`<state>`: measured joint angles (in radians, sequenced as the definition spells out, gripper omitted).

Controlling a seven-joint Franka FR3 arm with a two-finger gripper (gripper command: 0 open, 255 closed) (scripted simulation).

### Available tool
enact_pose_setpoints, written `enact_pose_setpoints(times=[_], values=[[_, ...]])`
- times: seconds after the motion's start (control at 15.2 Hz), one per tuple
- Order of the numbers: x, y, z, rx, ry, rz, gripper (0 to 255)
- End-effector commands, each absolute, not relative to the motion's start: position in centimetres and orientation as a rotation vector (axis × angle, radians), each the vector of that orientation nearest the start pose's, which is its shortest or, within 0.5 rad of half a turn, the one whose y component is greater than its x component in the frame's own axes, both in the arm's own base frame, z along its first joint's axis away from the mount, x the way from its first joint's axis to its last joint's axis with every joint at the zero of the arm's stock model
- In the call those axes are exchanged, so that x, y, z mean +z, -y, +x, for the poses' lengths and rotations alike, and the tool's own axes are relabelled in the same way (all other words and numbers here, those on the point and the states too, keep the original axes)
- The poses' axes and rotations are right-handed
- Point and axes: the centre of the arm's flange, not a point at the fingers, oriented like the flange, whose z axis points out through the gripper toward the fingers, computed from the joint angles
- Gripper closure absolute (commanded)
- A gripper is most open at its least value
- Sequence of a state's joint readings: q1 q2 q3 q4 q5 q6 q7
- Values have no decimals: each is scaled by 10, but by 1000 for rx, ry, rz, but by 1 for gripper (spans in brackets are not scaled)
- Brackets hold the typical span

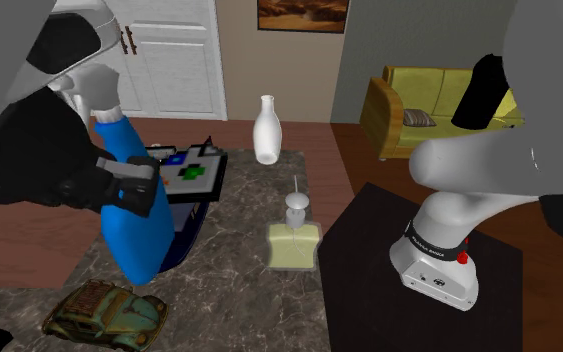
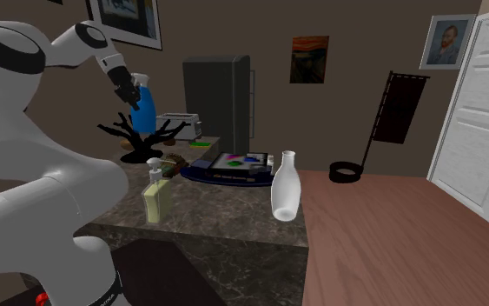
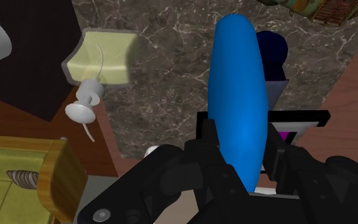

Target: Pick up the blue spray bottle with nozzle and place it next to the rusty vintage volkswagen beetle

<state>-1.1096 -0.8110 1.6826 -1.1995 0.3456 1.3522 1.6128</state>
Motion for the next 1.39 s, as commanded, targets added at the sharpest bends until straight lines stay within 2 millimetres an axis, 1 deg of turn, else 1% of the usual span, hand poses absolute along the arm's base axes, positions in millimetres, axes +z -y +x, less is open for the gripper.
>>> enact_pose_setpoints(times=[0.0,1.32], values=[[559,-575,277,-701,-1422,-2944,255],[453,-575,277,-701,-1422,-2944,255]])
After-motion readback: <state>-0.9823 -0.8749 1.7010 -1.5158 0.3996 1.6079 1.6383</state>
